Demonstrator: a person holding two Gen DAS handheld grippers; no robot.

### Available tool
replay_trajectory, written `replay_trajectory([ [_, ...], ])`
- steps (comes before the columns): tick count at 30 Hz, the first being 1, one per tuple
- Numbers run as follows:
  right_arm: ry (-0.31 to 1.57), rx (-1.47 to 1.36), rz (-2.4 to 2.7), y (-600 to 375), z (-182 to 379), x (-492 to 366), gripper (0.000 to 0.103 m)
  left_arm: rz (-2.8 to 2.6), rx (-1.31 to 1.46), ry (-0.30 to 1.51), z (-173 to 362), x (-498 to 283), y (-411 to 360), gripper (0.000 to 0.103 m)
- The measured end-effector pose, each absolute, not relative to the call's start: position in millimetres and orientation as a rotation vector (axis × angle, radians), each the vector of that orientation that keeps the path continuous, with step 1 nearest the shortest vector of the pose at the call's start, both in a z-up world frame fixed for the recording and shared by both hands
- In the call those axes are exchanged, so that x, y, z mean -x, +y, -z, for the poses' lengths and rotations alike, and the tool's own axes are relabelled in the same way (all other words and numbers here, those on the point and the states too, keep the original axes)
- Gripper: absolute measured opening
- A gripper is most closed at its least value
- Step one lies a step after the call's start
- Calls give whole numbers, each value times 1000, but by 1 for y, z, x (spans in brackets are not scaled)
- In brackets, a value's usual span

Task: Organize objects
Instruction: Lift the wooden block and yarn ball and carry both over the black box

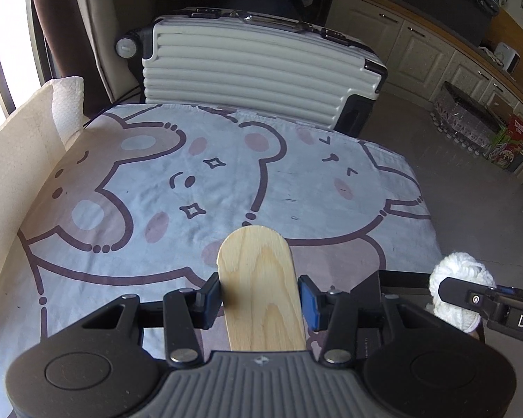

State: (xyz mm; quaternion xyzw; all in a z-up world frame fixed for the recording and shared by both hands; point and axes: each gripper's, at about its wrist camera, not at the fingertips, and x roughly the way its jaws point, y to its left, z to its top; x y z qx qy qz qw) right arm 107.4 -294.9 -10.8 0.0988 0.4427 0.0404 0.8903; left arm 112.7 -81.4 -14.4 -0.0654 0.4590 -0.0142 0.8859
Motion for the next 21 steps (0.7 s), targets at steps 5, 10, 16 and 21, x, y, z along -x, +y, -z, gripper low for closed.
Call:
replay_trajectory([
  [5, 906, -226, -55, -314, 7, -98, 39, 56, 127, 947, 13, -109, -98, 47],
  [10, 902, -247, -27, -333, 8, -90, 39, 102, 127, 942, 16, -108, -118, 47],
  [16, 906, -263, 2, -355, 12, -83, 39, 162, 108, 946, 21, -109, -146, 47],
  [21, 910, -273, 25, -372, 16, -77, 39, 200, 96, 959, 27, -111, -169, 47],
])
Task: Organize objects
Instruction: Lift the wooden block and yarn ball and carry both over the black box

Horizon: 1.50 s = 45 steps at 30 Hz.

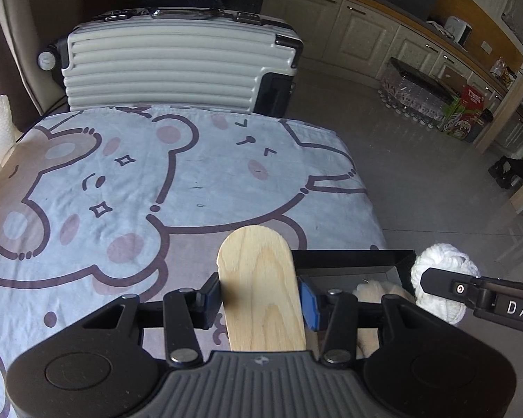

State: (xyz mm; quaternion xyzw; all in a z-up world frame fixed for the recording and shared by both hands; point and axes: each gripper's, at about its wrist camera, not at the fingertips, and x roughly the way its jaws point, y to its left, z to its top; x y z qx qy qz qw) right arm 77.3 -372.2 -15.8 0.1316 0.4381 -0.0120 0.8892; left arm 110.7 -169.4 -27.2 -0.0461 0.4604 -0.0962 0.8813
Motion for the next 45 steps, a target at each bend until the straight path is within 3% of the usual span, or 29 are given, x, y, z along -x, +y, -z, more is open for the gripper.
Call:
replay_trajectory([
  [21, 918, -342, 100, -415, 40, -75, 39, 372, 39, 855, 55, -121, -233, 47],
  [45, 850, -414, 157, -433, 49, -98, 39, 449, -35, 983, 122, -153, -277, 45],
])
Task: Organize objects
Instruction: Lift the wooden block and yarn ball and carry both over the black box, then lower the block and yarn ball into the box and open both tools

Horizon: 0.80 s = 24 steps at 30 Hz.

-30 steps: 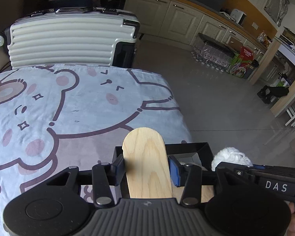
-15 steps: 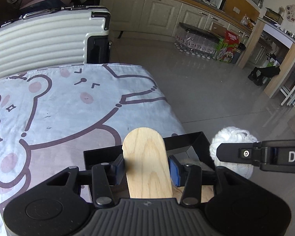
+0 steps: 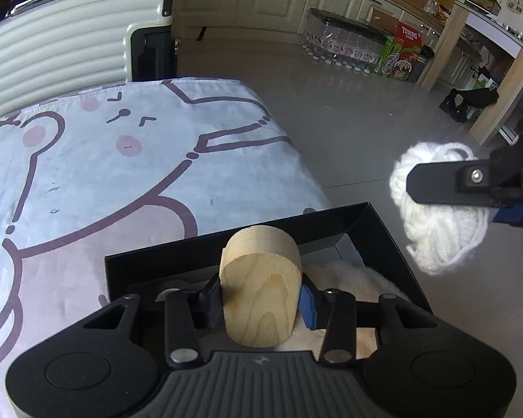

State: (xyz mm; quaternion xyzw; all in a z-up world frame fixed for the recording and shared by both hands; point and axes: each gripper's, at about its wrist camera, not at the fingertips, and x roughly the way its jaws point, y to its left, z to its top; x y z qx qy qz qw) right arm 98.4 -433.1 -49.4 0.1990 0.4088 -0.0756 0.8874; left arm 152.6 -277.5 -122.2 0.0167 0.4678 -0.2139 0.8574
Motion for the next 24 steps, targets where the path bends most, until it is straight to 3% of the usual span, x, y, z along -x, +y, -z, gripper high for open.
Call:
replay_trajectory([
  [15, 917, -474, 184, -429, 70, -116, 39, 492, 49, 1193, 120, -161, -260, 44],
  [24, 927, -577, 221, -432, 86, -125, 42, 478, 25, 1172, 123, -164, -263, 45],
])
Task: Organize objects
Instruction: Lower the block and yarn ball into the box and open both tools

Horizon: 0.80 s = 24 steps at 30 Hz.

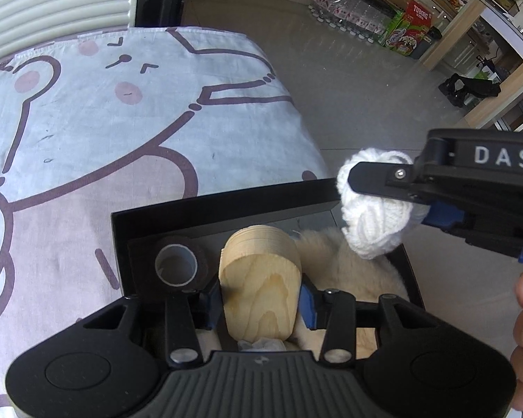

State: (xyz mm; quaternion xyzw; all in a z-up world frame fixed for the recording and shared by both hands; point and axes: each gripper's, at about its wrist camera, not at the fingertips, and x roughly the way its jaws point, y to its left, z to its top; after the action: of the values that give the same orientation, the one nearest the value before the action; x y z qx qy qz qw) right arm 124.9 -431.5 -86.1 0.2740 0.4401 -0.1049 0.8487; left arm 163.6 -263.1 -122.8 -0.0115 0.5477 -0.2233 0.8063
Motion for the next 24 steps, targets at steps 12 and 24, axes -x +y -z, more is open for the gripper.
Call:
replay_trajectory([
  [12, 892, -524, 304, -436, 75, -126, 35, 459, 79, 1121, 105, -168, -246, 66],
  [24, 1021, -487, 180, -408, 102, -148, 10, 452, 51, 1121, 99, -168, -234, 47],
])
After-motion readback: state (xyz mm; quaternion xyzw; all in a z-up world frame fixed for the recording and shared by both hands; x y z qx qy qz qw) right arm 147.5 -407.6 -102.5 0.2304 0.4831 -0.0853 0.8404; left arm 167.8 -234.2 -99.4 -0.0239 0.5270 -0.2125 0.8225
